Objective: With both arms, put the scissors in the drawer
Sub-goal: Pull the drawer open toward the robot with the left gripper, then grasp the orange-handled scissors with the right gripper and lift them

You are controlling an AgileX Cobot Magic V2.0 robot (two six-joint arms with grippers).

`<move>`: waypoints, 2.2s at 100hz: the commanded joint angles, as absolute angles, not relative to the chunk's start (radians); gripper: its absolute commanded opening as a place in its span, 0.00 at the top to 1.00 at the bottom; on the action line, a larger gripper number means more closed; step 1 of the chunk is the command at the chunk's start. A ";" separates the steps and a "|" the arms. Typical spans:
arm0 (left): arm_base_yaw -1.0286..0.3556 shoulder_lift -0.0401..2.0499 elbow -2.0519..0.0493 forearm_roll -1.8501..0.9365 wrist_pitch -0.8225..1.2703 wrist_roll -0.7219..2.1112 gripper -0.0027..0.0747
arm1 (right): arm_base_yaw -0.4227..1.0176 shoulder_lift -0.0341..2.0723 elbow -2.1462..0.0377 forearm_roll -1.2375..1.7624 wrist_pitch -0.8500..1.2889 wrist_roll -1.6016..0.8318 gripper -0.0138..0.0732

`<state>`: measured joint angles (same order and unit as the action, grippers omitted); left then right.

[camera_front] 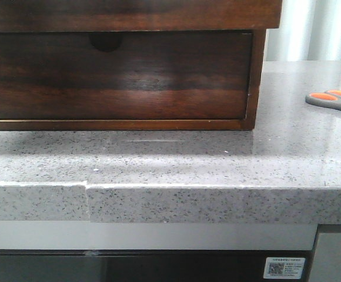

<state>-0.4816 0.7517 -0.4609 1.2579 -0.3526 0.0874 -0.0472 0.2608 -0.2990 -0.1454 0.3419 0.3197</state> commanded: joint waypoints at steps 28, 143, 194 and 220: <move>-0.485 0.729 -0.505 1.194 -0.470 0.074 0.57 | -0.047 0.279 -0.325 -0.152 0.266 0.316 0.91; -0.485 0.544 -0.505 0.833 -0.599 0.050 0.57 | -0.023 1.313 -1.102 -0.170 0.753 0.176 0.45; -0.485 0.544 -0.505 0.833 -0.599 0.050 0.57 | 0.019 1.683 -1.420 -0.164 1.023 0.143 0.45; -0.485 0.544 -0.505 0.833 -0.599 0.050 0.57 | 0.019 1.735 -1.424 -0.143 1.027 0.138 0.45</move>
